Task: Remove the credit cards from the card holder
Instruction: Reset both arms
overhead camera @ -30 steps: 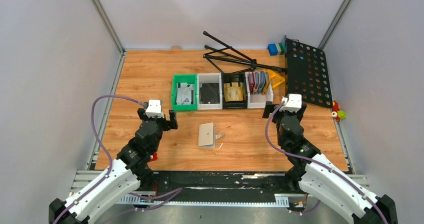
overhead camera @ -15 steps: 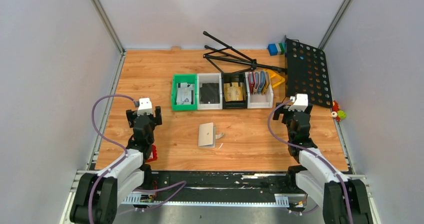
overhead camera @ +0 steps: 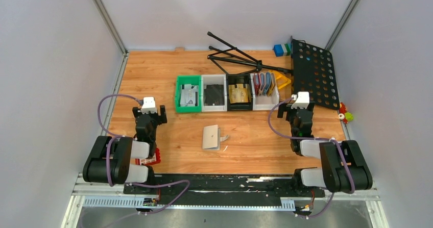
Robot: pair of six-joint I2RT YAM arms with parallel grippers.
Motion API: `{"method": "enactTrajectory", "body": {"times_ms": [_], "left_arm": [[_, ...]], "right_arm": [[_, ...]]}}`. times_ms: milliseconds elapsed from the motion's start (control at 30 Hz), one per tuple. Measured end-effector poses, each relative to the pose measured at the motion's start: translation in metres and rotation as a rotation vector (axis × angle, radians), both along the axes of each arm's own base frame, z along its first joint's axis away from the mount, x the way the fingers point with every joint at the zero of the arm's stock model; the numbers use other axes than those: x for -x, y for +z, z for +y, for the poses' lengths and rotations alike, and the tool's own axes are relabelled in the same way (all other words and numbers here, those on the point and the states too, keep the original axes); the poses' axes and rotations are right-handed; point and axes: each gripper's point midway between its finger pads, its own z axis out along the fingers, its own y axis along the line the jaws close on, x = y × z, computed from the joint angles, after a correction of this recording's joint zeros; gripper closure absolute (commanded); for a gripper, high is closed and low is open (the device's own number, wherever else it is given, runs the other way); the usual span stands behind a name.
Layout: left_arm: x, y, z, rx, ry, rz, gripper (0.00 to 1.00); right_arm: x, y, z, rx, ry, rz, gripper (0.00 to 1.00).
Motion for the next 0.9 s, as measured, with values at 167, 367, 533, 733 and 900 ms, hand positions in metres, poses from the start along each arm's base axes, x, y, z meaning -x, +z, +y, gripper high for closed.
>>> {"method": "enactTrajectory", "body": {"times_ms": [167, 367, 533, 733, 900], "left_arm": [[-0.01, 0.007, -0.009, 0.009, -0.052, -0.017, 0.08], [-0.022, 0.021, -0.017, 0.009, -0.096, -0.051, 0.0], [-0.022, 0.02, -0.019, 0.009, -0.105, -0.049, 0.0], [-0.022, 0.02, -0.023, 0.007, -0.136, -0.047, 0.0], [-0.023, 0.02, -0.027, 0.001, -0.16, -0.046, 0.0]], "right_arm": [[-0.003, -0.018, 0.001, 0.016, 0.025, 0.022, 0.05], [-0.01, -0.012, -0.006, 0.008, 0.017, 0.009, 0.0], [-0.011, -0.011, -0.004, 0.006, 0.025, 0.007, 0.0], [-0.011, -0.011, -0.003, 0.005, 0.031, 0.007, 0.0], [-0.011, -0.011, -0.003, 0.005, 0.032, 0.007, 0.0]]}}
